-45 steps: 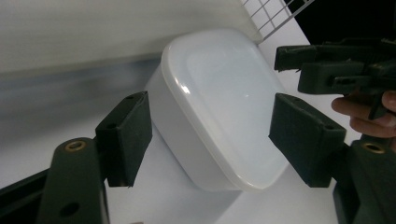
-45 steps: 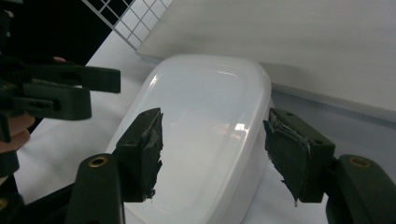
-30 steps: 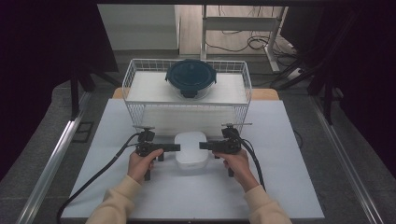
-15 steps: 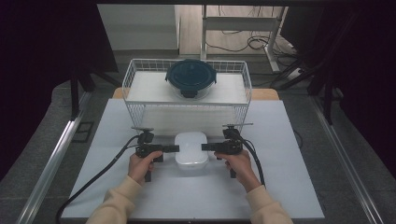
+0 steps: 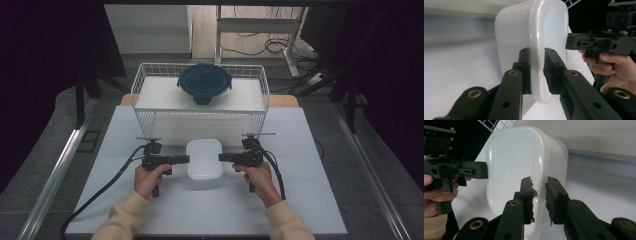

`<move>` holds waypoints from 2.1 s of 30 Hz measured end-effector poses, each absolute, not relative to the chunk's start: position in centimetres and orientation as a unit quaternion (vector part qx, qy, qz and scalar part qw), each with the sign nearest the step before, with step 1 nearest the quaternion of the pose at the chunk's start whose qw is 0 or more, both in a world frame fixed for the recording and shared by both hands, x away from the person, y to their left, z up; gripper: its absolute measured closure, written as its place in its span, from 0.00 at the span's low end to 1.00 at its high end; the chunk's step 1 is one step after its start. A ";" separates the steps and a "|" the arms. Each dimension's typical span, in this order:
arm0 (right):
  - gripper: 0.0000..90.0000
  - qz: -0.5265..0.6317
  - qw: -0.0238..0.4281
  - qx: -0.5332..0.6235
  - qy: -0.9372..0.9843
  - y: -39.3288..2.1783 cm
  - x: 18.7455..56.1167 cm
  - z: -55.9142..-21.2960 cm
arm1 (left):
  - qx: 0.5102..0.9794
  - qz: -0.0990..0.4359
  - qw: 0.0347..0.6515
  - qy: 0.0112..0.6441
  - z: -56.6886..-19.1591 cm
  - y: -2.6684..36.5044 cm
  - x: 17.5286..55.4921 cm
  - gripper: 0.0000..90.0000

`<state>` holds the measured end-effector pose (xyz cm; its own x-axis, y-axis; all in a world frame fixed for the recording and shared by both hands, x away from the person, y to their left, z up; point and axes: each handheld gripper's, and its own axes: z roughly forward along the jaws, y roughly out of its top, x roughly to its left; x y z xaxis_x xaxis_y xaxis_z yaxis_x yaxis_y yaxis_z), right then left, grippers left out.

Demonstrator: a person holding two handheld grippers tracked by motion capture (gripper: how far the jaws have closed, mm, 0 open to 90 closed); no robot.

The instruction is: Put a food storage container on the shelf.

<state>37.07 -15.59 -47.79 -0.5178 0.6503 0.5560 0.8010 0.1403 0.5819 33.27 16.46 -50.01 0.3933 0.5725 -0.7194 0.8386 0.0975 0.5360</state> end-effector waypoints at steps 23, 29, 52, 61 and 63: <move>0.86 -0.479 0.049 -0.438 -0.759 -15.7 35.3 -44.1 | 0.673 -0.085 0.542 0.496 -46.2 16.8 31.5 0.89; 0.86 -0.491 0.026 -0.423 -0.761 -15.7 34.5 -42.8 | 0.677 -0.068 0.551 0.484 -45.1 16.6 30.9 0.89; 0.87 -0.521 -0.003 -0.388 -0.761 -16.0 33.2 -38.9 | 0.684 -0.051 0.572 0.450 -41.3 17.0 30.6 0.89; 0.87 -0.536 -0.018 -0.370 -0.759 -15.9 32.7 -35.3 | 0.689 -0.039 0.585 0.426 -37.6 17.5 30.7 0.89; 0.87 -0.540 -0.020 -0.366 -0.758 -15.8 32.6 -34.4 | 0.690 -0.033 0.586 0.423 -36.7 17.6 30.6 0.89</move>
